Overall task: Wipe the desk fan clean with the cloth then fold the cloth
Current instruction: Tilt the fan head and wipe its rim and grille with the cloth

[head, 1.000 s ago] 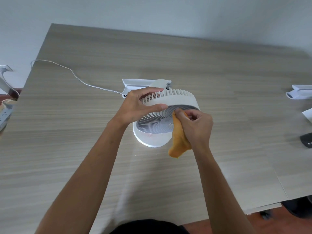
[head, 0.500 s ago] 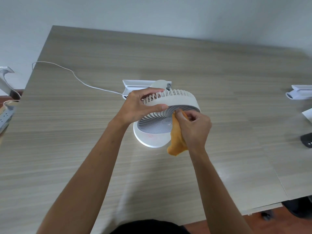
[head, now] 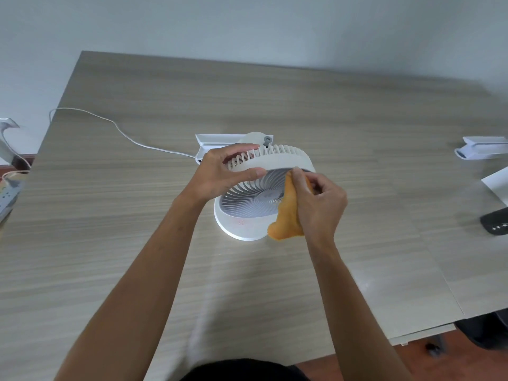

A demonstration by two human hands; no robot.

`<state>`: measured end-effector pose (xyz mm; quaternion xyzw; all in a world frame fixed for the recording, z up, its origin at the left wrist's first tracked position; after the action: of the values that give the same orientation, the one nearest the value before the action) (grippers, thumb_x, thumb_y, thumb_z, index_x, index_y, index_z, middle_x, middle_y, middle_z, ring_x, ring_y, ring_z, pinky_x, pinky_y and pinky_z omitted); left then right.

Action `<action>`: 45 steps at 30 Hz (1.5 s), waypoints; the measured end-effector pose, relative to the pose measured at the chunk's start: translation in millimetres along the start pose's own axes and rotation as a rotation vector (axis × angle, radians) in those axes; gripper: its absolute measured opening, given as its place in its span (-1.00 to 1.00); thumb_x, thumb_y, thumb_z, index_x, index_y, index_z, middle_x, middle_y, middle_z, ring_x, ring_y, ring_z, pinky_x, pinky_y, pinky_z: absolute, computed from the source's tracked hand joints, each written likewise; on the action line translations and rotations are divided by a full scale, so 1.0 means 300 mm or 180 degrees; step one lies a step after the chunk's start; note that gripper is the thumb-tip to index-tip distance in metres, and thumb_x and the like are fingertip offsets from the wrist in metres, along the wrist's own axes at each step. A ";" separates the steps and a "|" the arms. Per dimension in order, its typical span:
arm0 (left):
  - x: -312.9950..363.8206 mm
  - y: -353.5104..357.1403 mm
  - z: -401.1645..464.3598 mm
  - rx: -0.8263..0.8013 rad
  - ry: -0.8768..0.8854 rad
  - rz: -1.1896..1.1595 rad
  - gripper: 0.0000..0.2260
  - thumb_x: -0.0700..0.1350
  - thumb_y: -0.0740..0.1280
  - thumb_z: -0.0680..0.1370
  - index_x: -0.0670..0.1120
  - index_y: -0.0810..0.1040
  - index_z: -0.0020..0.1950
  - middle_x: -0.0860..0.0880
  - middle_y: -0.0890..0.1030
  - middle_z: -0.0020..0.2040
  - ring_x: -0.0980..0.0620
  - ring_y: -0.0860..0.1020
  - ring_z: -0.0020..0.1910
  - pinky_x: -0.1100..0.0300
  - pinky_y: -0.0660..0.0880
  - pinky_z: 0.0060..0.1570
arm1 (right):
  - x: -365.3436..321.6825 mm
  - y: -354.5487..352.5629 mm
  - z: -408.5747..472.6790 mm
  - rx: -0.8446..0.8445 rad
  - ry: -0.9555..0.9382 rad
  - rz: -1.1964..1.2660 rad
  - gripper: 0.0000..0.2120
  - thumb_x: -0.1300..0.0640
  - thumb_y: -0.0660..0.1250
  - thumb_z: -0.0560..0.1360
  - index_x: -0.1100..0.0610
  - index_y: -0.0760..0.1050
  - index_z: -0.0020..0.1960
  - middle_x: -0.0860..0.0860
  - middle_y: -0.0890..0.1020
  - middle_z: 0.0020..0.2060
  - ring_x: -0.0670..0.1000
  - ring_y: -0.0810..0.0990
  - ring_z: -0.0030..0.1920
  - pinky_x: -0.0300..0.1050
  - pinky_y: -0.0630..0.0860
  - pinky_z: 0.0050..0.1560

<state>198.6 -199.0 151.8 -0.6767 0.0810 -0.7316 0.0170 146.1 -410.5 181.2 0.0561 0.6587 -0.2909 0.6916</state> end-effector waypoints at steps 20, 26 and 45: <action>0.013 -0.005 -0.013 -0.0046 -0.0107 0.0047 -0.58 -0.09 0.56 0.38 0.04 0.62 0.22 0.07 0.67 0.07 0.12 0.64 0.04 0.16 0.56 0.19 | -0.004 0.020 0.045 0.0057 -0.0658 0.0465 -0.82 0.09 0.55 0.37 0.10 0.56 -0.21 -0.12 0.58 -0.34 -0.15 0.51 -0.31 -0.28 0.46 -0.22; 0.015 -0.010 -0.007 -0.0056 -0.0128 0.0013 -0.59 -0.12 0.55 0.39 -0.01 0.61 0.23 0.08 0.66 0.07 0.22 0.64 0.00 0.29 0.54 0.10 | 0.054 0.050 0.046 -0.0008 -0.0428 0.0667 -0.80 0.14 0.58 0.34 0.03 0.54 -0.26 -0.09 0.62 -0.31 -0.10 0.57 -0.27 -0.26 0.51 -0.18; -0.007 -0.003 -0.023 -0.0029 -0.0085 -0.0177 -0.60 -0.21 0.54 0.41 -0.07 0.60 0.24 -0.08 0.67 0.11 0.12 0.64 0.03 0.27 0.56 0.11 | 0.446 0.294 -0.129 -0.0615 0.0852 0.0068 -0.77 0.04 0.60 0.30 0.11 0.58 -0.26 -0.14 0.59 -0.40 -0.31 0.54 -0.39 -0.45 0.43 -0.25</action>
<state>191.8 -197.2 149.4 -0.6884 0.0652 -0.7224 -0.0054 149.0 -363.9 23.1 0.0346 0.7693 -0.2088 0.6029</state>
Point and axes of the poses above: each hand's wrist, its own z-axis towards the middle knuckle, its own y-axis out of the palm, x = y × z, the point moved 7 cm from there along z, towards the middle knuckle
